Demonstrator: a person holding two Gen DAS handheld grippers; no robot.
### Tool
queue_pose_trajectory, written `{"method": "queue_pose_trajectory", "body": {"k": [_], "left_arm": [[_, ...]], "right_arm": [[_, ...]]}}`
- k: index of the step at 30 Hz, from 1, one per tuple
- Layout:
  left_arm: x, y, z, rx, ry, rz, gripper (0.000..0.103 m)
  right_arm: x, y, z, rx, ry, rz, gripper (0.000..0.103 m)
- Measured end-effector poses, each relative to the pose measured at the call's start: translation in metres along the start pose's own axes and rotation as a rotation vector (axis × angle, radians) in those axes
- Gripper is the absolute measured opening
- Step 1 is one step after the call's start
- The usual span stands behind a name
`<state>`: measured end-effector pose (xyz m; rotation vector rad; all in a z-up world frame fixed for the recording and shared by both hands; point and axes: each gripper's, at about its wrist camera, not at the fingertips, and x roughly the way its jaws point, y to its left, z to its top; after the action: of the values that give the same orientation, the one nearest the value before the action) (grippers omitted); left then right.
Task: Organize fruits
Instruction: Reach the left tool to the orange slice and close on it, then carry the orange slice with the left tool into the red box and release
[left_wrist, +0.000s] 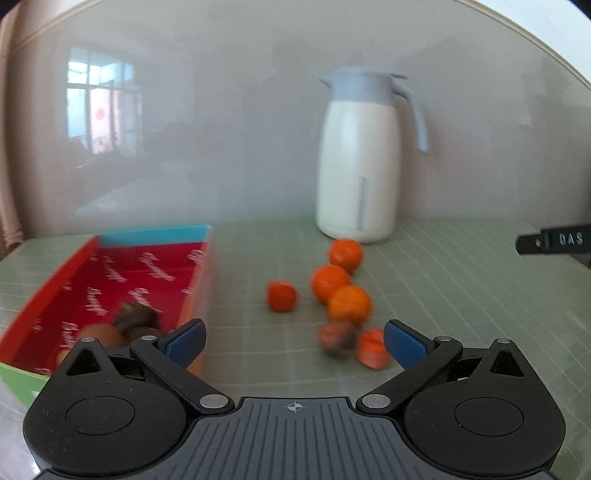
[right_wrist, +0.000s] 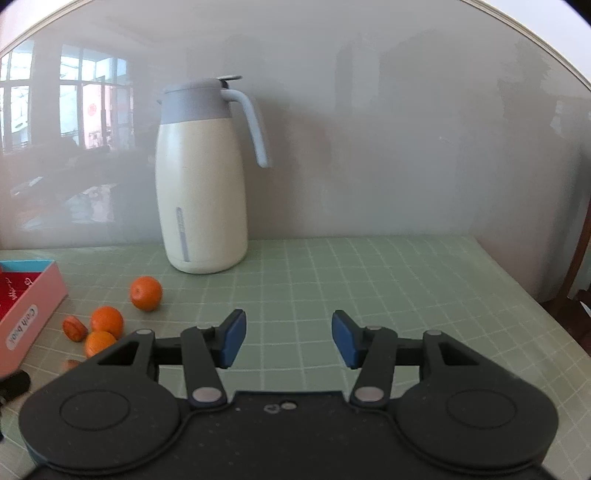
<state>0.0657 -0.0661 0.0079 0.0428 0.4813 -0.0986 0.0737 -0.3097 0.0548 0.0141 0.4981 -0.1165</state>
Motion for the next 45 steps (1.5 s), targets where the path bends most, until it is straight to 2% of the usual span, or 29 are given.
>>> {"method": "queue_pose_trajectory", "body": {"k": [1,2,3,4,8,12,20,22,23,24,36,45], "left_arm": [[0.002,-0.007,-0.001,0.012,0.011,-0.008,0.102],[0.005,-0.012,-0.003,0.018,0.019,-0.016,0.096],[0.007,-0.018,-0.004,0.024,0.033,-0.027,0.083],[0.012,-0.023,-0.005,0.031,0.055,-0.039,0.079],[0.024,-0.043,-0.008,0.050,0.098,-0.054,0.074],[0.036,-0.053,-0.008,0.036,0.152,-0.066,0.051],[0.042,-0.074,-0.008,0.038,0.148,-0.038,0.050],[0.043,-0.075,-0.007,0.028,0.149,-0.036,0.045],[0.043,-0.075,-0.007,0.026,0.148,-0.037,0.035],[0.044,-0.076,-0.007,0.028,0.145,-0.040,0.029],[0.037,-0.083,-0.003,0.040,0.113,-0.044,0.029],[0.025,-0.064,0.008,0.020,0.071,-0.024,0.029]], "right_arm": [[0.000,-0.003,-0.001,0.002,0.002,-0.005,0.051],[0.000,-0.006,-0.002,0.004,0.003,-0.008,0.051],[0.000,-0.010,-0.003,0.007,0.005,-0.013,0.051],[0.000,-0.013,-0.003,0.009,0.005,-0.016,0.051],[-0.001,-0.026,-0.007,0.022,0.011,-0.031,0.051],[-0.002,-0.035,-0.010,0.025,0.018,-0.043,0.051],[0.000,-0.047,-0.017,0.026,0.037,-0.050,0.051],[0.000,-0.048,-0.018,0.024,0.041,-0.050,0.051],[0.000,-0.049,-0.019,0.024,0.041,-0.049,0.051],[0.000,-0.050,-0.019,0.024,0.042,-0.049,0.051],[-0.004,-0.056,-0.019,0.038,0.034,-0.041,0.051],[-0.006,-0.035,-0.010,0.021,0.021,0.000,0.051]]}}
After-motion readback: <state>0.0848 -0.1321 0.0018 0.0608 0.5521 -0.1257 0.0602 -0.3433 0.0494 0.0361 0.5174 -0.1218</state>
